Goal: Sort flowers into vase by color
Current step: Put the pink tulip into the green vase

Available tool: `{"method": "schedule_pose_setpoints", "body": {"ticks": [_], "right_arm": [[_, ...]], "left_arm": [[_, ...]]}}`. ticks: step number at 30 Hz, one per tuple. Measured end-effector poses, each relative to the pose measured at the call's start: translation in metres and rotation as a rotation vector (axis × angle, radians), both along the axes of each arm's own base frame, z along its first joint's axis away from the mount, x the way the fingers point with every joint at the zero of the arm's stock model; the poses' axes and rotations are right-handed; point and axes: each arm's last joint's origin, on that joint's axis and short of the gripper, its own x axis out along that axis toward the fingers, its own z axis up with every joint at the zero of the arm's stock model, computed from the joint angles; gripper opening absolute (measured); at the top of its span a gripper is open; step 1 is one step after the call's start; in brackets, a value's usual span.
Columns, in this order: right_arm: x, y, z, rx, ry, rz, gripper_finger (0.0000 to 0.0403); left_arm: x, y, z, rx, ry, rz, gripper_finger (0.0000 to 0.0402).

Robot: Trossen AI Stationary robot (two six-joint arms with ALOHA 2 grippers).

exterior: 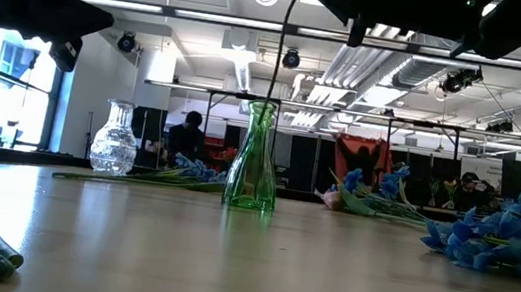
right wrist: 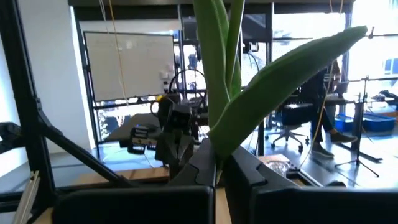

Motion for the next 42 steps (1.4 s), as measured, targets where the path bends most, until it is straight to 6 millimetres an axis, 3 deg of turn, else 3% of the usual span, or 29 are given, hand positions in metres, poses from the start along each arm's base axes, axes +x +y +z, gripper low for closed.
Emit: {"method": "schedule_pose_setpoints", "body": {"ticks": [8,27,42], "right_arm": [[0.001,0.000,-0.006,0.038,0.055,-0.005,0.0037],[-0.005,-0.003,-0.022,0.095,0.298,-0.097,0.0235],[-0.041,-0.001,0.010,0.092,0.315,-0.087,0.0252]], "left_arm": [[0.000,0.000,0.000,0.000,0.000,0.000,0.0000],[0.000,0.000,0.000,-0.002,0.000,0.000,0.0000],[0.000,0.000,0.000,-0.002,0.000,0.000,0.0000]]}}
